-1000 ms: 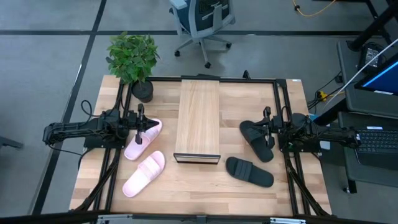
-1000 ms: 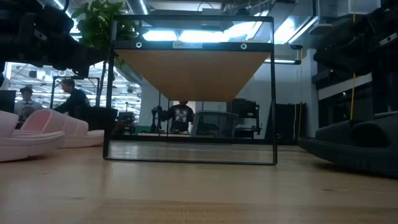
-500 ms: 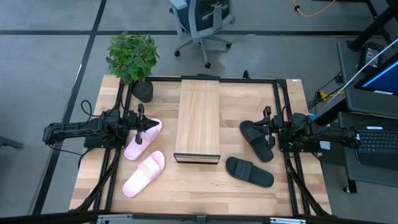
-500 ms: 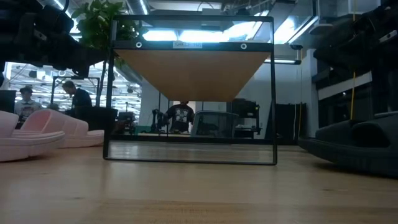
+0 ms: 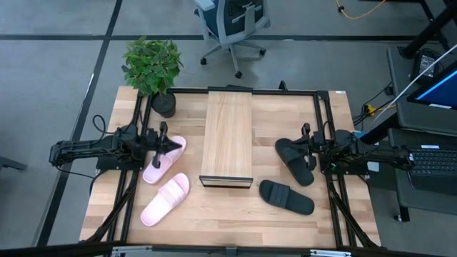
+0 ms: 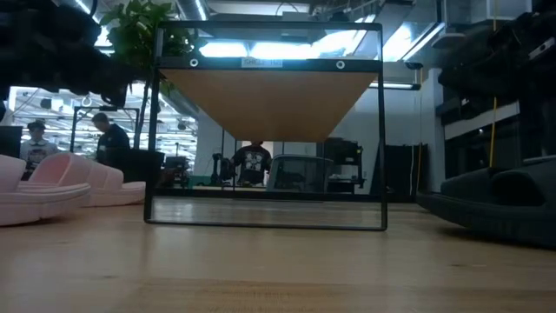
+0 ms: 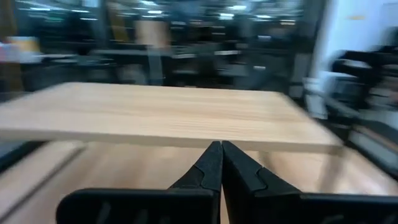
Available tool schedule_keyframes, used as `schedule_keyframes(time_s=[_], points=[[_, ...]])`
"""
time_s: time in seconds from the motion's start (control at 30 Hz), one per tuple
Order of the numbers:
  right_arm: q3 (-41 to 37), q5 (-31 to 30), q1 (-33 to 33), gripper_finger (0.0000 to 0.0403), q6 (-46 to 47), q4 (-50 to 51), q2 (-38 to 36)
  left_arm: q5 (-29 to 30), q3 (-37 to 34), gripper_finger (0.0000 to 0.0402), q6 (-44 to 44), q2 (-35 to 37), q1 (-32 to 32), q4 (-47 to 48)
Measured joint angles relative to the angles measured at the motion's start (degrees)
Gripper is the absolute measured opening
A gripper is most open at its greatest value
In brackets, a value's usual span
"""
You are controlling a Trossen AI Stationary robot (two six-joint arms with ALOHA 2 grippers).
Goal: Pick and place slides into the shelf
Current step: Put the top black slide on the shelf
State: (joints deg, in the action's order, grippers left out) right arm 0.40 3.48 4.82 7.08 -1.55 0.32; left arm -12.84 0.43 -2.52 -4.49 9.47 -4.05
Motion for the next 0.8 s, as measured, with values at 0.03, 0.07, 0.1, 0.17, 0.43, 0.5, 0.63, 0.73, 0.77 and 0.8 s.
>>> schedule_keyframes(time_s=[0.03,0.07,0.1,0.17,0.43,0.5,0.63,0.73,0.77,0.8], points=[[-0.01,0.97,0.00,0.0023,-0.48,-0.16,0.22,-3.00,0.02,0.0000,0.00,0.02,-0.03,0.02],[-0.02,2.42,0.00,0.0021,-1.51,-0.45,0.46,-5.53,0.00,0.0000,0.02,0.02,-0.04,0.02],[0.00,4.45,0.00,0.0017,-2.62,-0.81,0.72,-7.04,0.00,0.0000,0.06,0.00,-0.04,0.02],[-0.02,7.64,-0.02,0.0007,-5.05,-1.28,1.36,-7.48,0.01,0.0000,0.54,0.02,-0.04,0.02],[-0.02,1.82,0.00,0.0009,-5.43,-0.30,2.80,12.95,0.00,0.0000,2.54,0.02,0.00,0.17],[-0.01,0.82,0.00,0.0005,-6.62,-0.14,3.23,13.39,0.00,0.0000,3.84,0.02,0.00,0.17],[0.00,0.67,0.00,0.0006,-8.72,-0.10,4.28,12.58,0.01,0.0000,5.25,0.02,0.00,0.19],[0.00,0.67,0.00,0.0004,-9.05,-0.09,4.83,11.04,0.02,0.0000,5.45,0.02,0.00,0.17],[0.00,0.67,0.00,0.0004,-9.05,-0.10,4.83,11.15,0.02,0.0000,5.92,0.00,0.00,0.17],[0.00,0.67,0.00,0.0004,-8.99,-0.15,4.83,11.54,0.00,0.0000,6.37,0.02,0.00,0.17]])
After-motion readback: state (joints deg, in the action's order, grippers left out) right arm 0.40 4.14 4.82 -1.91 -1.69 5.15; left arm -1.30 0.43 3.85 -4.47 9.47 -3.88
